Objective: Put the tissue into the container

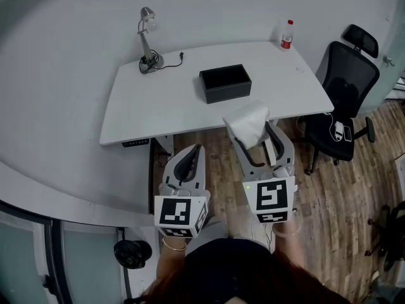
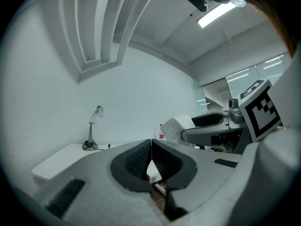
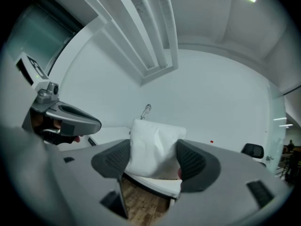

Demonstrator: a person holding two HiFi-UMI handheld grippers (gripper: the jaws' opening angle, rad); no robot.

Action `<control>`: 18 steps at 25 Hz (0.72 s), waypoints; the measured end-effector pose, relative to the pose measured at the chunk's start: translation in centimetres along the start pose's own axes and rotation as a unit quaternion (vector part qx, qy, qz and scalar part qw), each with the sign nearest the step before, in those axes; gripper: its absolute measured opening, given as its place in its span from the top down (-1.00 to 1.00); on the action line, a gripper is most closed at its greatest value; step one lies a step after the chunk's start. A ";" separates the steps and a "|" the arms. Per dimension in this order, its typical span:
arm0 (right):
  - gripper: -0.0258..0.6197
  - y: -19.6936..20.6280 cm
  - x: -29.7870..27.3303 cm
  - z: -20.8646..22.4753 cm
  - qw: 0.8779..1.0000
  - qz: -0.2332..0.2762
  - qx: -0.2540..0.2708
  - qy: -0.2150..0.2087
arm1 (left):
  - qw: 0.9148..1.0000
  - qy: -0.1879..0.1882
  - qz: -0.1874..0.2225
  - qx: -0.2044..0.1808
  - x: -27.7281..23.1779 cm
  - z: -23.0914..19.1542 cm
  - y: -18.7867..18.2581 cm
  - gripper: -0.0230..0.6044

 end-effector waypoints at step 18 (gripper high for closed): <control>-0.08 -1.7 -5.2 -2.2 1.000 -0.016 0.004 0.027 | 1.000 0.020 0.004 0.014 -2.1 -6.1 0.6 0.84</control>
Point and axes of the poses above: the fingertips, and each gripper's own axes: x backward along the fingers, z to its right, y out of its underside, the point moved 5 cm from there along x, backward along the fingers, and after that the axes turned 3 degrees about -y, right-handed, at the moved point
